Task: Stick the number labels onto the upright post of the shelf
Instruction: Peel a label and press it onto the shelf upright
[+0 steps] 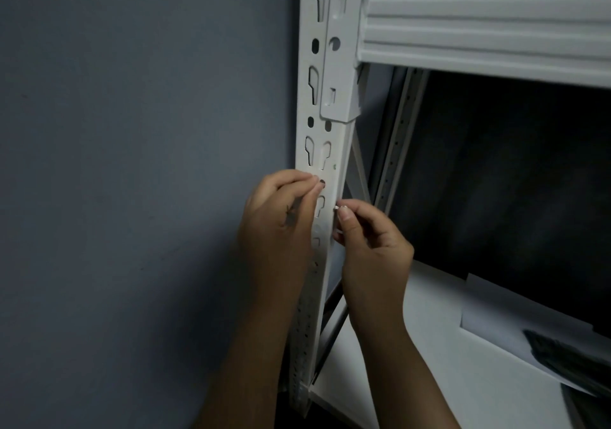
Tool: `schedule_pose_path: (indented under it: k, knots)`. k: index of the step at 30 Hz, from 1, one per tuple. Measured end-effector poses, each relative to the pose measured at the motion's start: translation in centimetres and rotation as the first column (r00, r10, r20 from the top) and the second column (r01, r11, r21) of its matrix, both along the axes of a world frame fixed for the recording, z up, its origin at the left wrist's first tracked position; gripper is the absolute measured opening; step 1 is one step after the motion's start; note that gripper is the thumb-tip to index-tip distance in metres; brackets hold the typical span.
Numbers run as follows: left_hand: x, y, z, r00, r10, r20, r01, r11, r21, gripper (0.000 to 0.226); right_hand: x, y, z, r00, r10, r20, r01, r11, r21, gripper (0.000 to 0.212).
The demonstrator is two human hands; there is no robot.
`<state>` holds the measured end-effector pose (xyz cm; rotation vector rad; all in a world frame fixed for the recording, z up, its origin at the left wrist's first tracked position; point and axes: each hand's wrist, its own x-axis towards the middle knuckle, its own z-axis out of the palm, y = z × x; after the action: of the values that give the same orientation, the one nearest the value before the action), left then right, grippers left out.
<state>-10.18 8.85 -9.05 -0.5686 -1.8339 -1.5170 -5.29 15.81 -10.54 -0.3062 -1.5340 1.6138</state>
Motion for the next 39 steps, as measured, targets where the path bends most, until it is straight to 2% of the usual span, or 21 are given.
schedule_pose_path:
  k: [10,15,22,29,34,39]
  knots:
    - [0.1,0.6,-0.1,0.997,0.068,-0.044,-0.068,0.998,0.0,0.011,-0.1,-0.1,0.0,1.0,-0.003,-0.003,0.003,1.0,-0.012,0.016]
    - [0.0,0.4,-0.2,1.0,-0.011,0.011,0.01,0.997,0.072,0.012,0.0,-0.1,0.0,1.0,0.005,0.005,-0.005,1.0,-0.007,0.015]
    - [0.1,0.7,-0.4,0.999,0.032,-0.008,-0.032,0.999,0.043,0.009,0.0,-0.1,0.0,1.0,0.009,-0.01,-0.009,1.0,-0.001,0.016]
    - [0.4,-0.2,0.2,0.987,-0.135,0.085,0.121,0.982,0.147,0.016,0.0,0.0,0.2,1.0,0.02,-0.017,-0.02,1.0,-0.021,0.015]
    - [0.8,-0.8,0.5,0.974,-0.179,0.139,0.151,0.969,0.195,0.013,0.4,-0.3,0.6,0.999,0.019,-0.034,-0.019,1.0,-0.007,0.017]
    - [1.5,-1.4,1.0,0.967,-0.221,0.128,0.2,0.966,0.162,0.011,0.9,-0.8,1.9,0.993,0.07,-0.096,-0.065,0.996,0.059,0.023]
